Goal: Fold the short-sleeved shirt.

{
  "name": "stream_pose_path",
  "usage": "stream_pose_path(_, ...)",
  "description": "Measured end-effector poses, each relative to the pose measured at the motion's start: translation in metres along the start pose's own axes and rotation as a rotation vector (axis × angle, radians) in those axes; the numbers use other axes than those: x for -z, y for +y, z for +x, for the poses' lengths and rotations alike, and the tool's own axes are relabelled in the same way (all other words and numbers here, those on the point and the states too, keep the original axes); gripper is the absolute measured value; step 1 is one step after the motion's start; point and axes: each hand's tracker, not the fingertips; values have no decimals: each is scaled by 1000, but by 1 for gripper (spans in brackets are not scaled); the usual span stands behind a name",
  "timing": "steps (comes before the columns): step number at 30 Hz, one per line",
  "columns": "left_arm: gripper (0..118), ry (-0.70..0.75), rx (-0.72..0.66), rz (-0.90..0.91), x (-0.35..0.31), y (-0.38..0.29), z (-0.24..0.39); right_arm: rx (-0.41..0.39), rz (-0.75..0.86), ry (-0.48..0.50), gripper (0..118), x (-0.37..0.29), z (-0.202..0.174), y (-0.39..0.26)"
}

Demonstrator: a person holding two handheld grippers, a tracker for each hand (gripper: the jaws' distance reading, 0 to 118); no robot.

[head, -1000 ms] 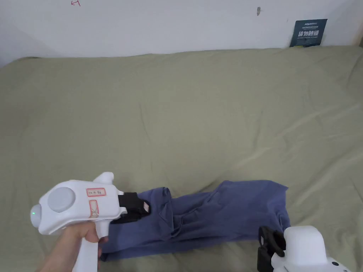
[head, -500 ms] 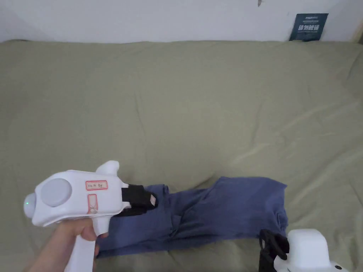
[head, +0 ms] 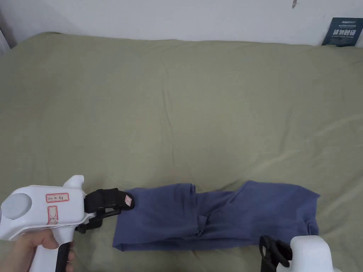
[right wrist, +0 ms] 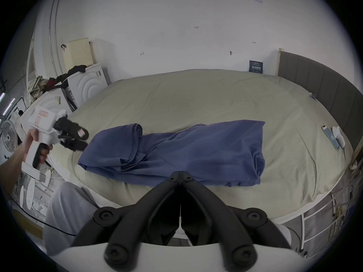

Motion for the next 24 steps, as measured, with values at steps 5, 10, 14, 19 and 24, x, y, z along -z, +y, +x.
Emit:
stream_pose_path(5, 114, -143, -26, -53, 19, 5, -3, -8, -4, -12, 2, 0, 2, 2)
stream_pose_path(10, 16, -101, -27, -71, 41, 0, -1, 2, -3, -20, 2, -3, 6, 2)
stream_pose_path(14, 15, -53, -63, -67, 29, -4, -1, 22, 4, -15, 2, -7, 10, 0)
stream_pose_path(19, 15, 19, -35, 7, 22, 0, 0, 38, 26, -5, 2, -12, 13, 2)
stream_pose_path(24, 15, 259, 62, 96, -20, 14, 24, 37, 43, 8, 2, -14, 15, 2)
